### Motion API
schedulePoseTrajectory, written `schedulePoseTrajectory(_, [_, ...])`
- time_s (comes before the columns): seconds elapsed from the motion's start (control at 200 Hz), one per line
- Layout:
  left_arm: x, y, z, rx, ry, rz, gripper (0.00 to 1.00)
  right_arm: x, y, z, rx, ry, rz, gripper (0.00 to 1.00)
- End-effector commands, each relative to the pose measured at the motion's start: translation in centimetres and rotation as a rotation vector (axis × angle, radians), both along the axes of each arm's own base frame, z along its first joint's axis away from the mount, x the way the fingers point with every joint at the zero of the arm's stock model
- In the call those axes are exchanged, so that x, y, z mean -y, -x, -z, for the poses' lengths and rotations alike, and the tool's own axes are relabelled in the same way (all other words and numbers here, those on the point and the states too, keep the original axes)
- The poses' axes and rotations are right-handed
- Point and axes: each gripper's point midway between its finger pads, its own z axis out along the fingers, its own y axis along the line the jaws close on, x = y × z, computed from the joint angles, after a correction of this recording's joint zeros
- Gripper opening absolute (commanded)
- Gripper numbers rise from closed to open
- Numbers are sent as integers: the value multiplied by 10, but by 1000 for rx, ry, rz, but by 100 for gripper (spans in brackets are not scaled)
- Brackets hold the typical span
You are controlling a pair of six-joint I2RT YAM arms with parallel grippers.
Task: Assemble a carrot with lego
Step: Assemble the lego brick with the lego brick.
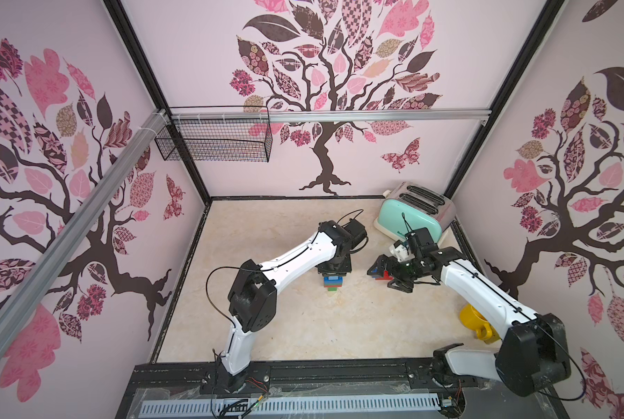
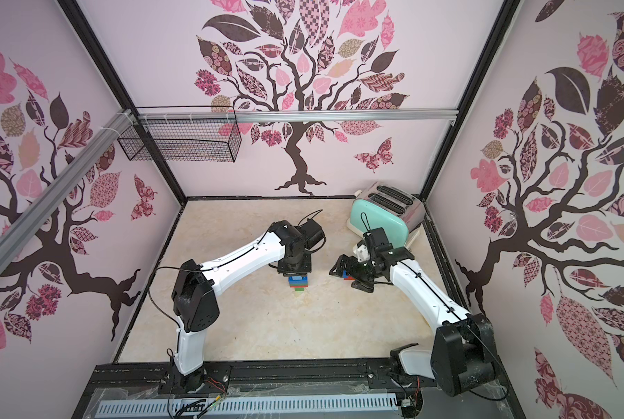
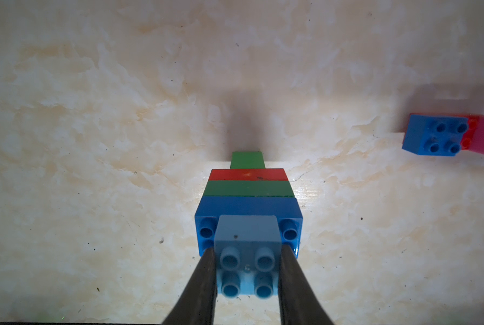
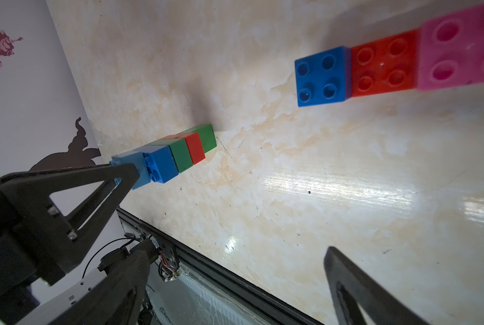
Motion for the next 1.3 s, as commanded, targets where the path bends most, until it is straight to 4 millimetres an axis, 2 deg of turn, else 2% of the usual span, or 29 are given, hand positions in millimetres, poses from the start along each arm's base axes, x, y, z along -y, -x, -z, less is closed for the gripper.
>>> schedulePoseTrajectory(0.0, [-5,5,6,-11,-38,0,1,1,-4,-7,12,1,-1,99])
schedulePoseTrajectory(0.31, [-9,1,2,40,-30,-37,0,1,-6,-7,9,7,2,100])
schedulePoseTrajectory(0.54, [-2,-9,-11,97,12,-44,0,2,-5,-6,4,11,3,99])
schedulePoseTrajectory(0.82, [-1,-5,-8,75,18,-44,0,2,-6,-5,2,13,3,99])
schedulePoseTrajectory(1.296, [-7,-5,20,1,-20,-49,0,2,-4,-3,-6,15,5,100])
